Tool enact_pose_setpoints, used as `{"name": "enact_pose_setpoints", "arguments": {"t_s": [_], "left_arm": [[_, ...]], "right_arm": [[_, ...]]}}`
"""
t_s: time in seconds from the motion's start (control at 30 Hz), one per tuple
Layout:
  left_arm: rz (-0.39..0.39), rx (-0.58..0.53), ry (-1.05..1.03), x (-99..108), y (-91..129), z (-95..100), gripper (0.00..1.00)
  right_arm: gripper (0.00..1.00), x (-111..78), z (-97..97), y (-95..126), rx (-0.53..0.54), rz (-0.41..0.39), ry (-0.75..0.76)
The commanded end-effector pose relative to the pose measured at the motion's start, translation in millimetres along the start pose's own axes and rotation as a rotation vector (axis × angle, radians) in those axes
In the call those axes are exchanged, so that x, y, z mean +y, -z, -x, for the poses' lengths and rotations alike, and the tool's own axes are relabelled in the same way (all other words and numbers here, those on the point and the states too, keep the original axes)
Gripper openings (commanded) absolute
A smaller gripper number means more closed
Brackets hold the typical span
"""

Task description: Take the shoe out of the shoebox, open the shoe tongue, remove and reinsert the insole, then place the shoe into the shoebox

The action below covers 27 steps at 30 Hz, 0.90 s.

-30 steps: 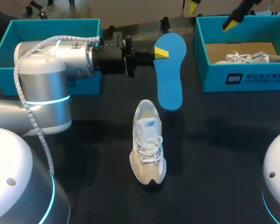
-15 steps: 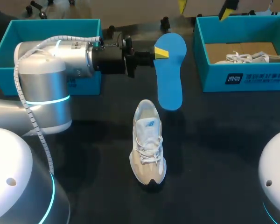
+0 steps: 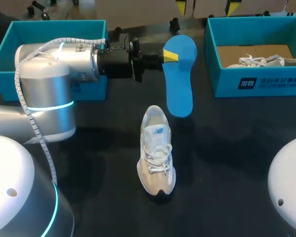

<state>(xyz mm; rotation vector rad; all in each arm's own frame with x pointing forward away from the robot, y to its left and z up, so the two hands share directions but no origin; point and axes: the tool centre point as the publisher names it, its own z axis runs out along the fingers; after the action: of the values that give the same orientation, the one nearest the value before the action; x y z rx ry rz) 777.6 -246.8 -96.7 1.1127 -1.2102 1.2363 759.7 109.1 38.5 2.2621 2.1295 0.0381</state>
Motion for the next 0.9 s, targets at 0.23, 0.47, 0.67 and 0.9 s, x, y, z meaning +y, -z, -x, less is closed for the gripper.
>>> {"name": "enact_pose_setpoints", "arguments": {"t_s": [0.23,0.47,0.67,0.9], "left_arm": [[0.0,0.001,-0.001,-0.5,-1.4,1.2,0.0],[0.0,0.001,-0.001,-0.5,-1.4,1.2,0.0],[0.0,0.001,-0.001,-0.5,-1.4,1.2,0.0],[0.0,0.001,-0.001,-0.5,-1.4,1.2,0.0]], "right_arm": [[1.0,2.8,-10.1,0.1,-0.006,0.01,0.01],[1.0,2.2,-13.6,-2.3,0.013,0.01,0.012],[1.0,-2.8,-5.8,-4.7,0.074,0.023,-0.01],[1.0,-8.7,10.5,-12.8,0.181,0.048,-0.042]]}}
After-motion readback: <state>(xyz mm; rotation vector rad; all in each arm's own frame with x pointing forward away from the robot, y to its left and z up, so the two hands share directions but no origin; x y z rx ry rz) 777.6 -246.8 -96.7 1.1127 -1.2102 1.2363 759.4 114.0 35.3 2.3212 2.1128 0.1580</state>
